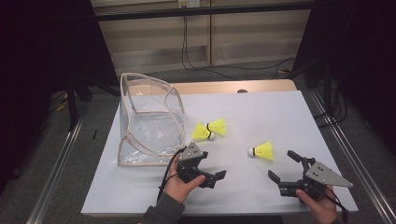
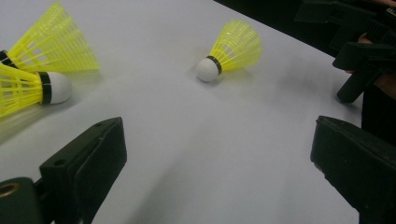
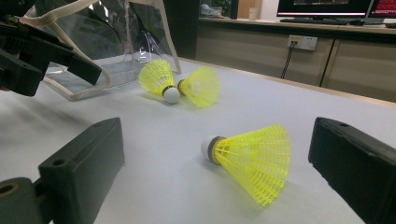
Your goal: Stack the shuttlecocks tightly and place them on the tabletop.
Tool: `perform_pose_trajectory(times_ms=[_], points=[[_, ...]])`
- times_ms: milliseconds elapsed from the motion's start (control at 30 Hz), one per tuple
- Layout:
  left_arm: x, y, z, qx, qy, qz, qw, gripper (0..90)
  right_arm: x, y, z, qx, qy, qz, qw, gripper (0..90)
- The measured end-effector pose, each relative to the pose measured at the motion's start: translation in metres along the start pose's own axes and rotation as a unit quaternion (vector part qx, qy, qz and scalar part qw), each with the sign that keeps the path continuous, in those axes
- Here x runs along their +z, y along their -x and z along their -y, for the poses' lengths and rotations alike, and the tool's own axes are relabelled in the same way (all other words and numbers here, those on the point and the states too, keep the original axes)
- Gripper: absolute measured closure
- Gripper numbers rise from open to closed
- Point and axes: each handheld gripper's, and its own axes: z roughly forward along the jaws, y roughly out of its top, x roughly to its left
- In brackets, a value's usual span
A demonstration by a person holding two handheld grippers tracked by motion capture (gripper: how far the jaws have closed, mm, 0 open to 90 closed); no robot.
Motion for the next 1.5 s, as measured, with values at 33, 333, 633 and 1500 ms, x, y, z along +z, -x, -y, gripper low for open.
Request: perform_pose_trajectory(times_ms=[33,333,633,1500], points=[[-0.001,0.000,0.000,0.000,0.000,0.000,1.0000,3.7,0.000,0.000,0.000,-0.001,0.001,0.000,1.0000,3.0],[-0.009,-0.002,0.006,0.010,-0.002,0.008,0.9999,3.7,0.000,0.000,0.000,-0.002,-0.001,0.000,1.0000,3.0],[-0.021,-0.007,0.012,0.014,0.001,0.008,0.9999,3.7,0.000,0.000,0.000,-0.003,0.001,0.000,1.0000,3.0],[-0.052,-0.020,0.027,0.036,-0.002,0.021,0.9991,4.9,0.001,-0.001,0.000,-0.007,-0.001,-0.001,1.0000,3.0]])
